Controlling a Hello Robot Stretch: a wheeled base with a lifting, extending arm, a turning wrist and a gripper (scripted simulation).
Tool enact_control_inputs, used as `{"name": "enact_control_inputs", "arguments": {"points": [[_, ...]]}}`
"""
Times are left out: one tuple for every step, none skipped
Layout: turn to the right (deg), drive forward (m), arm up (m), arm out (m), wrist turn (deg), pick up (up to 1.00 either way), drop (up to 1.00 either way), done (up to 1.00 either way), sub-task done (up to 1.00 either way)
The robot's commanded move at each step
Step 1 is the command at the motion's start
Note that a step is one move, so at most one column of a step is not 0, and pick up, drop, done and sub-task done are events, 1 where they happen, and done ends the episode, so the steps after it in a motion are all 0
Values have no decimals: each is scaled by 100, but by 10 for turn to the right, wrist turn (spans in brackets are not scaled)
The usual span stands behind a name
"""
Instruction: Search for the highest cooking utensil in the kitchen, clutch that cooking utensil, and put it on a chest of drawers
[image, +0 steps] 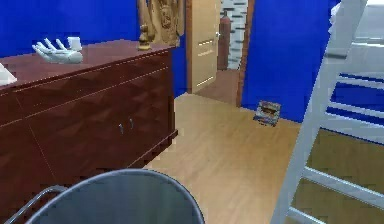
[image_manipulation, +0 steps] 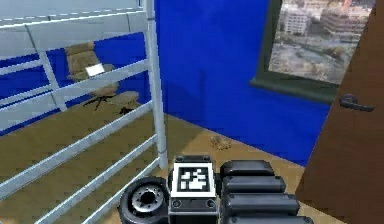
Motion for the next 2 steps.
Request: {"name": "enact_control_inputs", "arguments": {"points": [[0,5,0,0,0,0,0,0,0],[-30,0,0,0,0,0,0,0,0]]}}
